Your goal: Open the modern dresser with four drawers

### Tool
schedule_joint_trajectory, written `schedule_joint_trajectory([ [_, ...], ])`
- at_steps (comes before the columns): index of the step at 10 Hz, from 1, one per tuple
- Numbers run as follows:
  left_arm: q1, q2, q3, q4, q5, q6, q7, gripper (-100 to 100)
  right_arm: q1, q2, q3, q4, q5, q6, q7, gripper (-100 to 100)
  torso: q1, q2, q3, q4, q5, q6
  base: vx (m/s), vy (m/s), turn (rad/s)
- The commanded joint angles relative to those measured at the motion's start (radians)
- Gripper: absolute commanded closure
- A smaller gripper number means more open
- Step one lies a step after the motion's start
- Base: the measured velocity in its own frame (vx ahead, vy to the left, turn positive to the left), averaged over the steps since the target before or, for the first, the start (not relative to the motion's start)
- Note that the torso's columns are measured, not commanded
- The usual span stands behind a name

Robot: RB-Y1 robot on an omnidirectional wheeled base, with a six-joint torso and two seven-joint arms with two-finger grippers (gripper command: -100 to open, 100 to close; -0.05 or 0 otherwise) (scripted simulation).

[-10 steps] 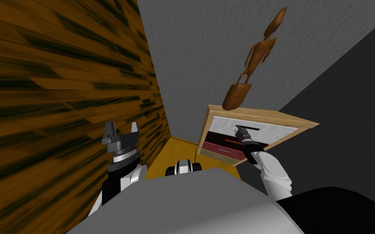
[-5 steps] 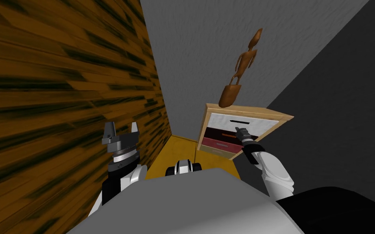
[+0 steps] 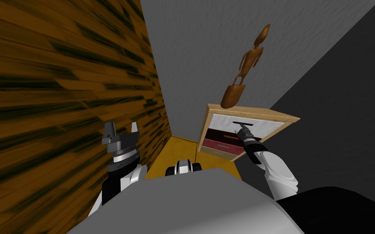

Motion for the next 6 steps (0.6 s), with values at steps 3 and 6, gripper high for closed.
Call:
schedule_joint_trajectory([
  [3,0.000,0.000,0.000,0.000,0.000,0.000,0.000,0,0.001,-0.058,-0.008,0.044,-0.039,0.012,-0.083,-100,0.001,0.001,0.001,0.001,0.000,0.000,0.090,0.006,-0.007],
  [6,0.000,0.000,0.000,0.000,0.000,0.000,0.000,0,0.000,-0.076,-0.014,0.061,-0.055,0.011,-0.104,-100,0.001,0.000,0.000,0.000,0.000,0.000,0.081,0.012,-0.005],
])
